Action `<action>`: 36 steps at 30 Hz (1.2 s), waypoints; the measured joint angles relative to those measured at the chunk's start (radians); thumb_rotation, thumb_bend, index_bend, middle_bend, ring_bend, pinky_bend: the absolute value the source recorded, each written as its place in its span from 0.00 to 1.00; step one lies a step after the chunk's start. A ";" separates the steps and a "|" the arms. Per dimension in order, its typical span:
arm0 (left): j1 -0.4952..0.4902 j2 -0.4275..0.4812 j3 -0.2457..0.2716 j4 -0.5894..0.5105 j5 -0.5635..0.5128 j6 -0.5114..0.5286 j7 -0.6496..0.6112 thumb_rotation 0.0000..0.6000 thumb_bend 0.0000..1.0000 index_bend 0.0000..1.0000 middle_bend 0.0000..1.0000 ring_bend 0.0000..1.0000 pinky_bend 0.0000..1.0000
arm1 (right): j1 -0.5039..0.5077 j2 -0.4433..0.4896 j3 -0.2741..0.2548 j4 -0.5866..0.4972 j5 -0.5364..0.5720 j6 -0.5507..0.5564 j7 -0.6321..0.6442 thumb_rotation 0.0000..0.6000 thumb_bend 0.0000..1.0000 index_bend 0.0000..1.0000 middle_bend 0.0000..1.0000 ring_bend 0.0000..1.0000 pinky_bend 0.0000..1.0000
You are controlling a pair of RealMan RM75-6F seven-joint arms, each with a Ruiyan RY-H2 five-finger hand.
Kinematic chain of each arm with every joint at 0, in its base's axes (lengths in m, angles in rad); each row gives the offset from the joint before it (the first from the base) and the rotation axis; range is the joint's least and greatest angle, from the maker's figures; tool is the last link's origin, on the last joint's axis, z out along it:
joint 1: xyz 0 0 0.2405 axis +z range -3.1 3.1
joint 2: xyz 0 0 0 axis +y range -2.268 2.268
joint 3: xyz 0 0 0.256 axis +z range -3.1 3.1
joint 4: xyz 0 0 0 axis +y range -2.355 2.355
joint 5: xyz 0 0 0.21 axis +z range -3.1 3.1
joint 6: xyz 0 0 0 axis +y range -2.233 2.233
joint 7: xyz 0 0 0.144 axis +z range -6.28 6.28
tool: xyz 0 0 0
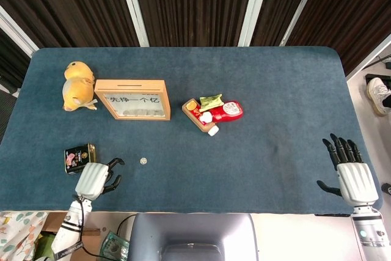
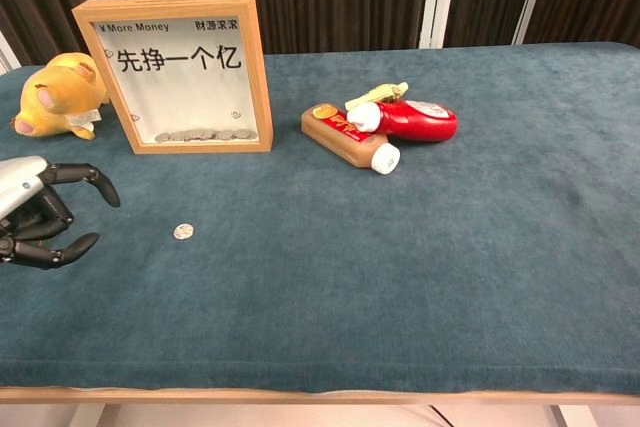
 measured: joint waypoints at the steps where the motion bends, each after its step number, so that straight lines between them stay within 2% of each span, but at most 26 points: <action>1: -0.007 -0.009 -0.006 -0.006 -0.013 -0.009 0.021 1.00 0.39 0.39 1.00 1.00 1.00 | 0.000 0.001 0.001 0.000 0.002 0.000 0.001 1.00 0.21 0.00 0.00 0.00 0.00; 11: -0.085 -0.114 -0.070 0.000 -0.169 -0.116 0.200 1.00 0.39 0.37 1.00 1.00 1.00 | -0.004 0.008 0.007 0.000 0.010 0.006 0.016 1.00 0.21 0.00 0.00 0.00 0.00; 17: -0.102 -0.150 -0.079 0.021 -0.191 -0.125 0.235 1.00 0.39 0.38 1.00 1.00 1.00 | -0.007 0.012 0.009 -0.001 0.013 0.011 0.026 1.00 0.21 0.00 0.00 0.00 0.00; 27: -0.139 -0.238 -0.091 0.131 -0.243 -0.135 0.274 1.00 0.39 0.42 1.00 1.00 1.00 | -0.007 0.014 0.007 -0.003 0.011 0.009 0.025 1.00 0.21 0.00 0.00 0.00 0.00; 36: -0.152 -0.261 -0.085 0.170 -0.251 -0.125 0.269 1.00 0.39 0.42 1.00 1.00 1.00 | -0.008 0.016 0.007 -0.005 0.014 0.009 0.027 1.00 0.21 0.00 0.00 0.00 0.00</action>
